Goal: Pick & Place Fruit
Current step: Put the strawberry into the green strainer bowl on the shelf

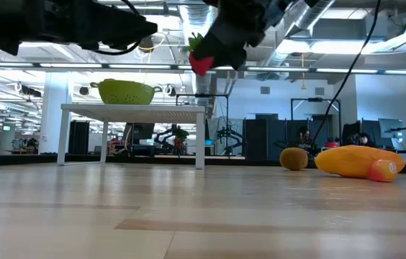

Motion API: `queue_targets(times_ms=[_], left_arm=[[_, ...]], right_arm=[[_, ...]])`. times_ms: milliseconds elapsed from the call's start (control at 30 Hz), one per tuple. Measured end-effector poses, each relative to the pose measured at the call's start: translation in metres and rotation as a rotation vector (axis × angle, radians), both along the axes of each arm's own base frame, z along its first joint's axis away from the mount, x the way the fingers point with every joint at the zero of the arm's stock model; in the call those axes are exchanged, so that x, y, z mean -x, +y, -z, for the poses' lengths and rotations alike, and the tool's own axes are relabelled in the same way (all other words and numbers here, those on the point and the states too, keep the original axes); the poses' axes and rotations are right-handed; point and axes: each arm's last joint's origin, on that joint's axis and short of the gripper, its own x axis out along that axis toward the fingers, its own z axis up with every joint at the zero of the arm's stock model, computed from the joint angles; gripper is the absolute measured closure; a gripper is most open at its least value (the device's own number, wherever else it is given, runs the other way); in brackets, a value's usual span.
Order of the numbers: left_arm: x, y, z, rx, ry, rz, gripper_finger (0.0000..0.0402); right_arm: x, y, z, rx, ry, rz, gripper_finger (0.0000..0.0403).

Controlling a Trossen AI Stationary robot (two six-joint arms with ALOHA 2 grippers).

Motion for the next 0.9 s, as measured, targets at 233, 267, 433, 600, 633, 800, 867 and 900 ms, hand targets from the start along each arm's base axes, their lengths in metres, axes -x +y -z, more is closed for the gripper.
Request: queue_targets(times_ms=[233, 267, 433, 600, 633, 800, 867, 900], left_arm=[[-0.017, -0.005, -0.009, 0.01, -0.02, 0.005, 0.0215], [-0.021, -0.006, -0.007, 0.006, -0.007, 0.005, 0.0215], [-0.042, -0.013, 0.003, -0.008, 0.044, 0.031, 0.0215], [-0.056, -0.017, 0.001, -0.006, 0.04, 0.038, 0.0215], [-0.057, -0.017, 0.001, -0.006, 0.039, 0.038, 0.0215], [-0.058, -0.016, -0.003, 0.0, 0.017, 0.017, 0.0215], [-0.059, -0.014, -0.003, 0.009, 0.019, -0.002, 0.0215], [-0.059, -0.013, -0.003, 0.024, 0.02, -0.008, 0.0215]], right_arm=[[-0.004, -0.007, -0.005, 0.015, -0.046, -0.017, 0.0266], [-0.005, -0.008, -0.005, 0.016, -0.049, -0.016, 0.0266], [-0.005, -0.007, -0.006, 0.023, -0.065, -0.026, 0.0267], [-0.006, -0.006, -0.007, 0.032, -0.075, -0.038, 0.0267], [-0.006, -0.006, -0.007, 0.032, -0.076, -0.038, 0.0267], [-0.006, -0.006, -0.007, 0.032, -0.077, -0.038, 0.0267], [-0.006, -0.006, -0.007, 0.029, -0.078, -0.04, 0.0267], [-0.006, -0.006, -0.007, 0.025, -0.078, -0.044, 0.0267]])
